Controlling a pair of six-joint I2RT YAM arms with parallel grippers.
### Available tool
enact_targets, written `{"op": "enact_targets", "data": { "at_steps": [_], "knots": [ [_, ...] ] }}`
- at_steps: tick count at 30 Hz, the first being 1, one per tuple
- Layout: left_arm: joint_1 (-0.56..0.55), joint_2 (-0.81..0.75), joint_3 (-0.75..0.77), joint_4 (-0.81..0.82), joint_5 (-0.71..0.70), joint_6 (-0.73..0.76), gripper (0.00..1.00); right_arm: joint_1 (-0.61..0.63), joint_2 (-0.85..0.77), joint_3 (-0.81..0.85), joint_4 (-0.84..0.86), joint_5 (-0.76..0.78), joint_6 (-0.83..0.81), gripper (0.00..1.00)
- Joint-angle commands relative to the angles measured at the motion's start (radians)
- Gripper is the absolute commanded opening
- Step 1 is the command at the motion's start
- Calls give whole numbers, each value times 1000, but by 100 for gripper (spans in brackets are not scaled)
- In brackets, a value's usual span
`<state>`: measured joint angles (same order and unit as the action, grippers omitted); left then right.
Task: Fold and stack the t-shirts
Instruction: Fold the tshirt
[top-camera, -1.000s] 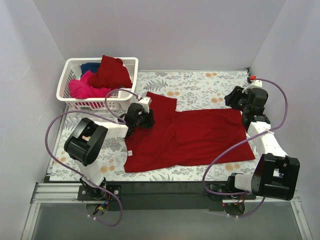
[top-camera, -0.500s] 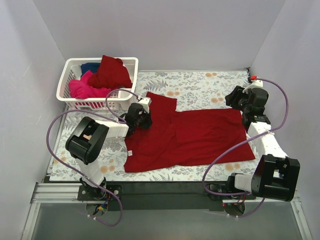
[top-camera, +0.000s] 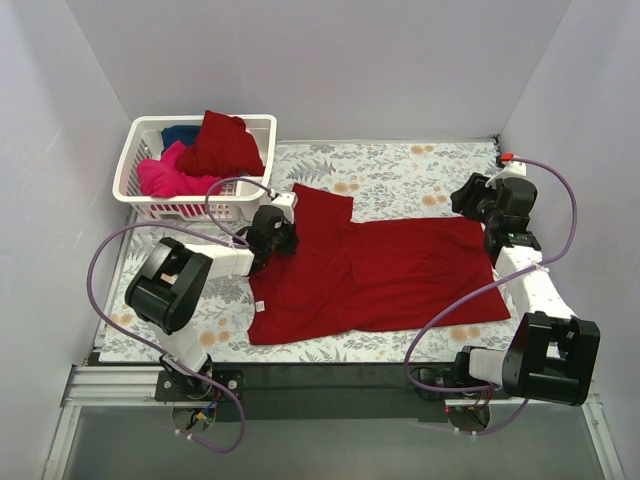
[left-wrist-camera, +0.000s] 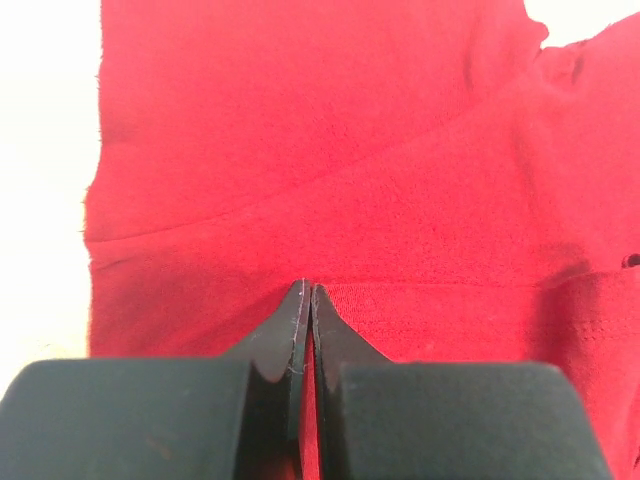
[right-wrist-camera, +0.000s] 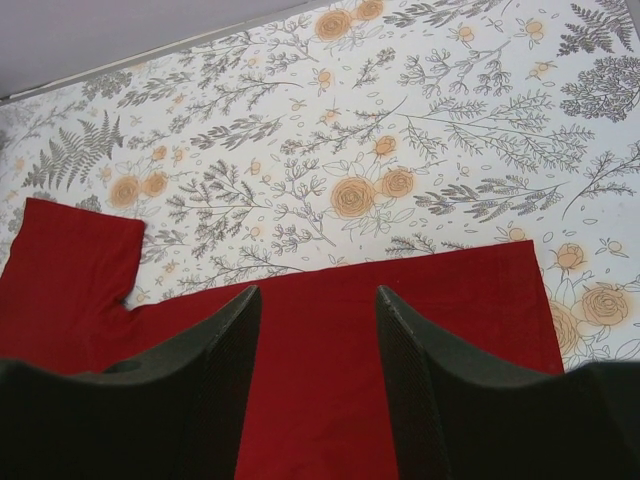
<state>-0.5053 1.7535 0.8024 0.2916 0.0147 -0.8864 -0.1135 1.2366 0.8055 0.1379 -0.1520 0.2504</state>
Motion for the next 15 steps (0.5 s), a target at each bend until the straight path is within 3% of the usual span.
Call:
{"op": "enact_targets", "data": {
  "at_steps": [1,15],
  "knots": [
    [13,-100,-20,41,-65,9,0,2,-28,1,40,17,-17,45],
    [56,-144,-57,61,-99,7,0,2,-22,1,40,22,-22,45]
  ]
}}
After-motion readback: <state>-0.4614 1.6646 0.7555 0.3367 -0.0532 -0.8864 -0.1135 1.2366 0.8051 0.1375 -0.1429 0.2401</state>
